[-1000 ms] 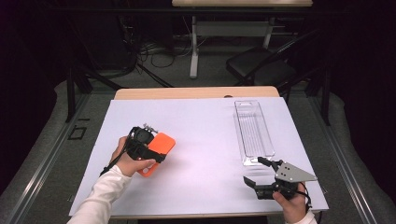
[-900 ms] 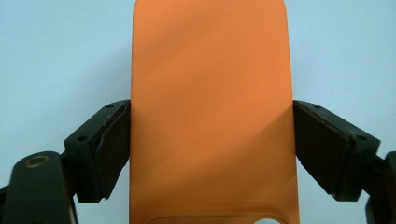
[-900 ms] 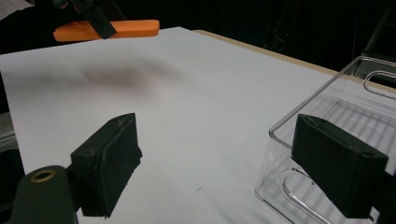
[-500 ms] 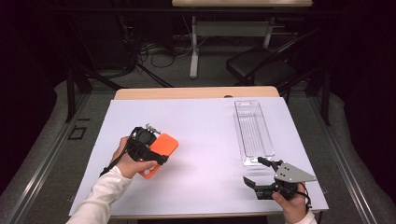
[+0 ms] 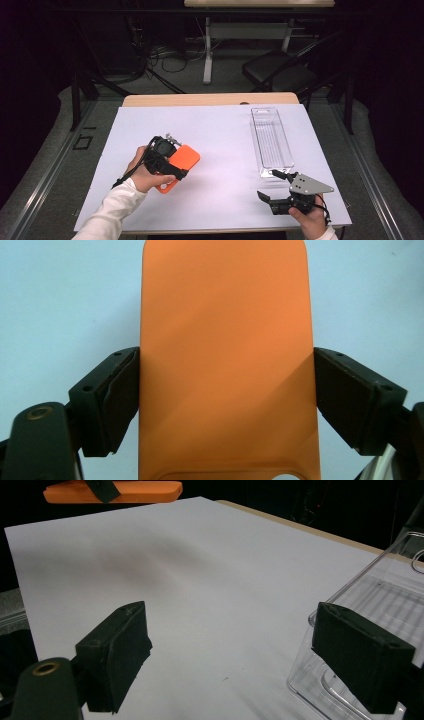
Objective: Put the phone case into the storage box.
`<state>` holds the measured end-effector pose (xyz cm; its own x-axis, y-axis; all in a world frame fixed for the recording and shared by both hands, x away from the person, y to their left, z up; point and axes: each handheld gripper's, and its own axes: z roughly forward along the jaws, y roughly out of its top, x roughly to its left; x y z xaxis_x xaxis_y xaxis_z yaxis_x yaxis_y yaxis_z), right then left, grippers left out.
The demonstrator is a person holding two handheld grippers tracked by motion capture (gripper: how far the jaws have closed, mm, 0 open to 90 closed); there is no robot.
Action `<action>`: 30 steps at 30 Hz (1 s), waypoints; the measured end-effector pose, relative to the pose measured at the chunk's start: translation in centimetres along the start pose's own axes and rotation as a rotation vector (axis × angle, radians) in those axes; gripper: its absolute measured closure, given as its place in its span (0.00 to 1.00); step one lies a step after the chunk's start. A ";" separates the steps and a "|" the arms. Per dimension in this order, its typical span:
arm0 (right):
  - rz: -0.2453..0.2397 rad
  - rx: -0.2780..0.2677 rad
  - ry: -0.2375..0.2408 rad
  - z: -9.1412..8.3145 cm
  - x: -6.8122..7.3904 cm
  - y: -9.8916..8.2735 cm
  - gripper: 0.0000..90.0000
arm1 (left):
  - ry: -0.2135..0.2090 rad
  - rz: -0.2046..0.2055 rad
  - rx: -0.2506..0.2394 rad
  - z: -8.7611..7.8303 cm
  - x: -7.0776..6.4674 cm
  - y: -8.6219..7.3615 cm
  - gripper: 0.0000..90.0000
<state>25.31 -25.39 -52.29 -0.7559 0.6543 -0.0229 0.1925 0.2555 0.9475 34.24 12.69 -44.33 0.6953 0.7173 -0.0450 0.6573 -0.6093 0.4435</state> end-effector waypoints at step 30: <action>-0.026 0.050 -0.013 1.4 1.6 1.7 0.17 | -0.083 0.148 0.033 1.8 -5.4 3.6 0.18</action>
<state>25.34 -22.90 -51.18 -0.7526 0.6564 -0.0522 0.2038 0.3077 0.9294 33.38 6.02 -44.15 0.8057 0.5897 -0.0555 0.5545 -0.7179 0.4210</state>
